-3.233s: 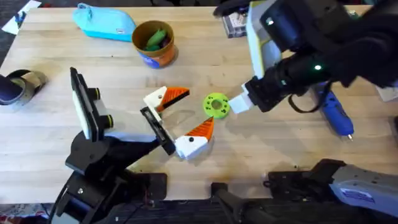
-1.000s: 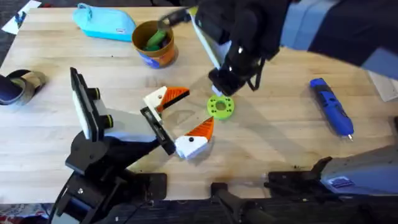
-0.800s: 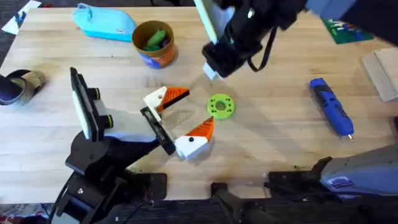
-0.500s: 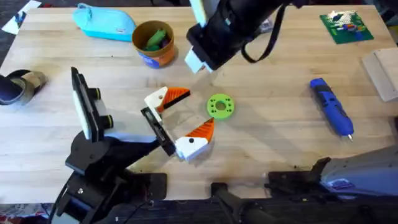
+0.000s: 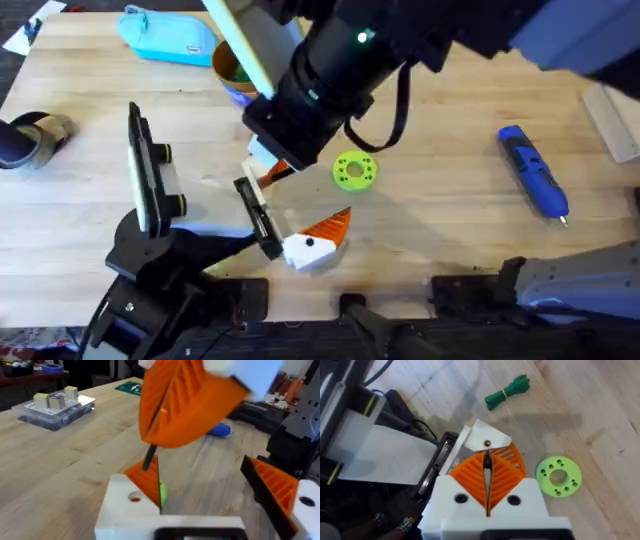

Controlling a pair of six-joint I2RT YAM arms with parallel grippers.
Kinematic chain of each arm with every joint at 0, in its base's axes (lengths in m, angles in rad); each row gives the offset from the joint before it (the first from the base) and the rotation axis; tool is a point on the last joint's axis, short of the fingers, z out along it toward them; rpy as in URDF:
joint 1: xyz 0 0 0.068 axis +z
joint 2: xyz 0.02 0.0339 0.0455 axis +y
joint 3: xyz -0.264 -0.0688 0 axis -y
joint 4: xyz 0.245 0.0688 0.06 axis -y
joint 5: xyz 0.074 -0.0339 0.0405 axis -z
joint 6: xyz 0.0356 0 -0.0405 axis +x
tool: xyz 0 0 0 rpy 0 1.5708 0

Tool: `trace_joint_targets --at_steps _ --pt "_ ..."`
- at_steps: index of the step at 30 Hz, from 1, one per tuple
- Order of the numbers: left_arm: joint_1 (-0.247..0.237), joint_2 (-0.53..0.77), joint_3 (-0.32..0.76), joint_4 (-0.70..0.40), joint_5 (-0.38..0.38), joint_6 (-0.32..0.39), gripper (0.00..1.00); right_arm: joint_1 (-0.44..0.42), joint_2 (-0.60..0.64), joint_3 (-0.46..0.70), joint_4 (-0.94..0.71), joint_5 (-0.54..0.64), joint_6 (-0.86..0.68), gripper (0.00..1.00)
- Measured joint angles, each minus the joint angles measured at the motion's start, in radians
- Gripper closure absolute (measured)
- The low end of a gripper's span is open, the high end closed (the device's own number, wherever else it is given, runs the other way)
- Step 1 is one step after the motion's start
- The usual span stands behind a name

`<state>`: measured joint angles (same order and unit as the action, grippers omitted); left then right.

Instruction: Pick up the gripper from the table and insert it into the empty holder that is missing its gripper. Then pick up a screw, insert it into the mounting hole, and use the screwdriver to tighten it. Finally, clean up the table by picking up the vegetable and placing it into the bucket.

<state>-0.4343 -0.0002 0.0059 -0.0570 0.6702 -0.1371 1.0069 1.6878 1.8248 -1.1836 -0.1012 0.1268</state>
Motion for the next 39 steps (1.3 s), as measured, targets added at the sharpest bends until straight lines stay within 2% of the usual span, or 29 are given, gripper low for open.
trace_joint_targets --at_steps 15,24,39 --pt "0.000 0.000 0.000 -0.001 0.014 0.003 0.014 0.007 0.006 0.000 0.003 -0.001 0.020 0.995" --pt "0.000 0.000 0.000 -0.001 0.015 0.003 0.014 0.007 0.067 0.000 0.001 -0.001 0.023 0.995" --pt "0.000 0.000 0.000 -0.001 0.015 0.003 0.014 0.008 0.068 0.000 0.000 -0.005 0.023 0.995"
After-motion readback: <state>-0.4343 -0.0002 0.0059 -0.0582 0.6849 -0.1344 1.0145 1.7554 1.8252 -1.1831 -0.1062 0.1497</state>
